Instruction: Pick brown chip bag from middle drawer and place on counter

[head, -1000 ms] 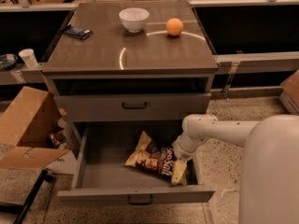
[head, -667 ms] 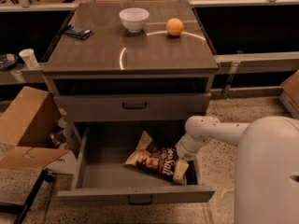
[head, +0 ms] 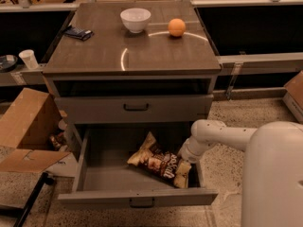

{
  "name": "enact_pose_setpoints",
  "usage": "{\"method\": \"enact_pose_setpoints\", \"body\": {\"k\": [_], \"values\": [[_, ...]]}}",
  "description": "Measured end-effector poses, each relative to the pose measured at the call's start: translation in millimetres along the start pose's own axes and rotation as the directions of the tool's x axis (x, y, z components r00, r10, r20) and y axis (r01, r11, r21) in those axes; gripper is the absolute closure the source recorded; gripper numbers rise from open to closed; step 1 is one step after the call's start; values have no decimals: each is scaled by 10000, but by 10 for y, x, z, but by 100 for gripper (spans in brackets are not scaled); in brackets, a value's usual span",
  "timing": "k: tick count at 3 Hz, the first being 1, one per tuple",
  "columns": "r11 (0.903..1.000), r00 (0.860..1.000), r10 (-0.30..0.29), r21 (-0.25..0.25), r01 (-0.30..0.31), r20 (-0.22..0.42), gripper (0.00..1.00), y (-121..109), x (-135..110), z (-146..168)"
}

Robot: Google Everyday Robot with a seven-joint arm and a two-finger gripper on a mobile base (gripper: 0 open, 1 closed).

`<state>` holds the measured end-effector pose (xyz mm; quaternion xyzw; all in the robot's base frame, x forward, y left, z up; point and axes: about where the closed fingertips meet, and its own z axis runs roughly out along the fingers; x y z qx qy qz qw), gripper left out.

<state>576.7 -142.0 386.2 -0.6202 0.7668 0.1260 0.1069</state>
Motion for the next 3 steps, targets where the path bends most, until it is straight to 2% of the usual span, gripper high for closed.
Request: {"method": "enact_pose_setpoints", "body": {"k": [1,2,3], "values": [[9935,9969,-545,1026,484,575,86,62,-136,-350],[9653,9795,-1490,2347,1142,1359,100,186,-359,-956],[9274,9498,-2365,3393,1577,2047,100,238,-504,-1573]]}}
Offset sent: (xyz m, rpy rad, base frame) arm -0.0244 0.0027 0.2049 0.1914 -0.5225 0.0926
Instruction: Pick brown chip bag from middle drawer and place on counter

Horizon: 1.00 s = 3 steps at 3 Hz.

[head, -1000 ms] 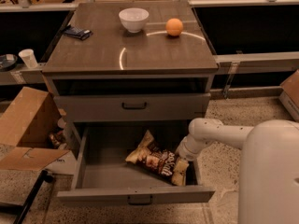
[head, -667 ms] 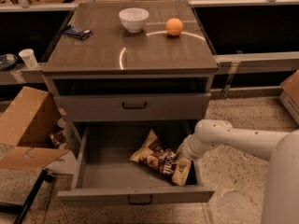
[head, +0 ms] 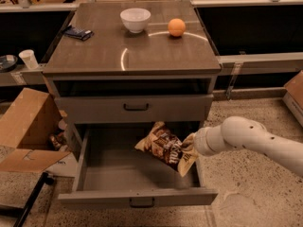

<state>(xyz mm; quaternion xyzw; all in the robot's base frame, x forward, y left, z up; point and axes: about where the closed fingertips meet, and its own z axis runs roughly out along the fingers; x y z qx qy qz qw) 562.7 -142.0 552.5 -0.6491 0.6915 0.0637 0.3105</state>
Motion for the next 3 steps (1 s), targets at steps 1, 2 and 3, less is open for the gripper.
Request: {"method": "enact_pose_setpoints", "body": {"k": [1,2,3], "values": [[9979,9973,-521,406,500,523,100,-163,-176,-370],[9978,9970,-569,373,550,531,100,-148,-173,-349],[9964,9950,-624,622,576,776,100,-193,-221,-399]]}}
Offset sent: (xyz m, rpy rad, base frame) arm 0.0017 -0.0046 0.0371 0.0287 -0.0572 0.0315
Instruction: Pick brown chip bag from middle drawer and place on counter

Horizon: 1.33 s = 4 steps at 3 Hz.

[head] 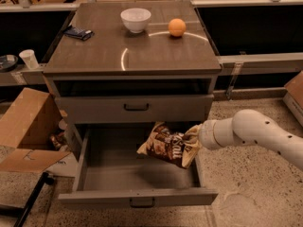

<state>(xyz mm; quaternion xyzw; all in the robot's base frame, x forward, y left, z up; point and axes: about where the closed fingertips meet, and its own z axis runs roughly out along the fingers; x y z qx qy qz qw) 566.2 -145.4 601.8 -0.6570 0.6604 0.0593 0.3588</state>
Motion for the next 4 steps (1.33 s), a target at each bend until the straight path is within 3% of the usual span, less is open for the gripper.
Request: {"method": "enact_pose_setpoints", "body": {"k": [1,2,3,4], "values": [[9804,9881,-1251,1639,1093,893,100,-361,-520,-690],[9759,9851,-1416,1808,1224,976,100,-377,-585,-777],[9473,9665,-2323,2507,1994,1092,100,-458,-843,-1177],[8612,9090,-4016,3834,3336,1112,100,-644,-1419,-2021]]}}
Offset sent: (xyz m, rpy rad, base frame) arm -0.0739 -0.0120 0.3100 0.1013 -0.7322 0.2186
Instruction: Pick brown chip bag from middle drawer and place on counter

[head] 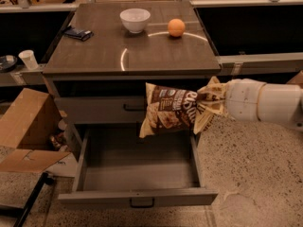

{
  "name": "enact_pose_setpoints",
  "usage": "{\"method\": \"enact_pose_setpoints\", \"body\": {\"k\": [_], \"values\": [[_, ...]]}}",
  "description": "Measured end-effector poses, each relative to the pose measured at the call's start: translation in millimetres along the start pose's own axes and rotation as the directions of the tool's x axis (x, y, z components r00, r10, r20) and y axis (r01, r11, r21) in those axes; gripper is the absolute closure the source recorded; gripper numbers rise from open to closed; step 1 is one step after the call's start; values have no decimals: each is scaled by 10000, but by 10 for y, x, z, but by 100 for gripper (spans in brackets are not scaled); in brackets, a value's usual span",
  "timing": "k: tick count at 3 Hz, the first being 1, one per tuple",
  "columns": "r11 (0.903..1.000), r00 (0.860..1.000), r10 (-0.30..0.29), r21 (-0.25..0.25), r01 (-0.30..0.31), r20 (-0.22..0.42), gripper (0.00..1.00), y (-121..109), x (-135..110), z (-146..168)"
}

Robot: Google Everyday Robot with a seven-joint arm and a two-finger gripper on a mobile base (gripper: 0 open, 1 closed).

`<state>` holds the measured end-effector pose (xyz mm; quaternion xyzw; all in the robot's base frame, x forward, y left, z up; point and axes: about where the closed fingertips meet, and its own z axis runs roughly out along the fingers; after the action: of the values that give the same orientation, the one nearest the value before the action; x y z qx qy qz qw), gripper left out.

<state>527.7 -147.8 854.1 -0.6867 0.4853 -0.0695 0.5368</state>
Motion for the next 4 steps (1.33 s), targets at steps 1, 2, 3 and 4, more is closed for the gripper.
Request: {"method": "enact_pose_setpoints", "body": {"k": [1,2,3,4], "values": [[9981,9982,-591,151,590,92,100,-56,-90,-33],[9985,9986,-526,128,525,86,100,-47,-79,-25],[9945,9951,-821,703,781,551,100,-321,-163,44],[9744,9703,-1766,1687,1486,1651,100,-927,-468,138]]}}
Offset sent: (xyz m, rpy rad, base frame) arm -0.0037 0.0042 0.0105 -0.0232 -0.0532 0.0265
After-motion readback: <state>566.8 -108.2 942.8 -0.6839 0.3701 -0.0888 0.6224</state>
